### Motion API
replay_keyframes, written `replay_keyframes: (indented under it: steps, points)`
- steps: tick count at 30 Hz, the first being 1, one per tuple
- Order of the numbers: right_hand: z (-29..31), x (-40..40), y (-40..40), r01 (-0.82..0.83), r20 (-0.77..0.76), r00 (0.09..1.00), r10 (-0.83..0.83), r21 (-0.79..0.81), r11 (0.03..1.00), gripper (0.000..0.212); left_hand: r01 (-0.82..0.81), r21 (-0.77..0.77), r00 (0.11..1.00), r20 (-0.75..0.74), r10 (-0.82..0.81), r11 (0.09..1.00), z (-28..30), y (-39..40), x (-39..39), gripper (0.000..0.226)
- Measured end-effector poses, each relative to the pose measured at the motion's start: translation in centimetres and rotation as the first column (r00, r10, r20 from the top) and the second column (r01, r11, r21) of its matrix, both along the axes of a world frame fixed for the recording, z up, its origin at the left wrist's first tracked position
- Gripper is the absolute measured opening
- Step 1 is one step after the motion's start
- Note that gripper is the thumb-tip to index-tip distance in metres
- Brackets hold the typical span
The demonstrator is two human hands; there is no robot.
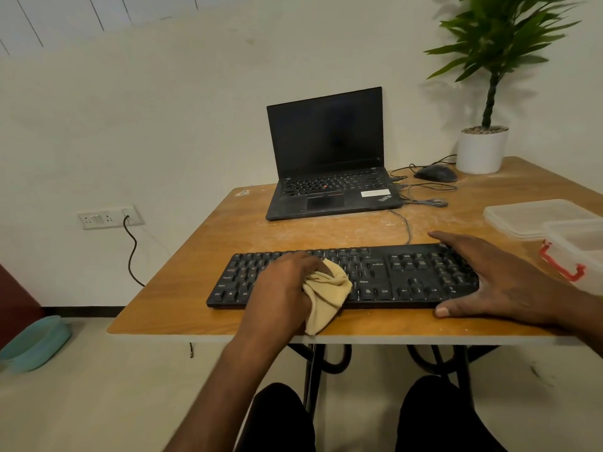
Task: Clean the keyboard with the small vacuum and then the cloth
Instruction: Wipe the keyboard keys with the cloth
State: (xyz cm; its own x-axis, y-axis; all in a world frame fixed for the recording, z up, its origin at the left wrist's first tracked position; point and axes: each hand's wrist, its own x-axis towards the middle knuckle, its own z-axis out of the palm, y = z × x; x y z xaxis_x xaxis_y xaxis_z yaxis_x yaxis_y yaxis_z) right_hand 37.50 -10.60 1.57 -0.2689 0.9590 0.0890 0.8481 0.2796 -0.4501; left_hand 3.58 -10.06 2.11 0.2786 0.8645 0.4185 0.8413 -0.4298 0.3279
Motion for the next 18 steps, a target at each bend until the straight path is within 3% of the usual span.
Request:
replay_keyframes:
  steps: [8, 18]
  points:
    - [-0.2, 0.2, 0.1, -0.010, -0.006, 1.000, 0.010, 0.021, 1.000, 0.125, -0.146, -0.009, 0.989, 0.011, 0.146, 0.989, 0.1, -0.9, -5.7, 0.047]
    - [-0.2, 0.2, 0.1, 0.002, 0.000, 1.000, -0.002, 0.009, 1.000, 0.123, 0.043, 0.013, 0.999, 0.011, -0.043, 0.999, 0.1, -0.4, 1.7, 0.040]
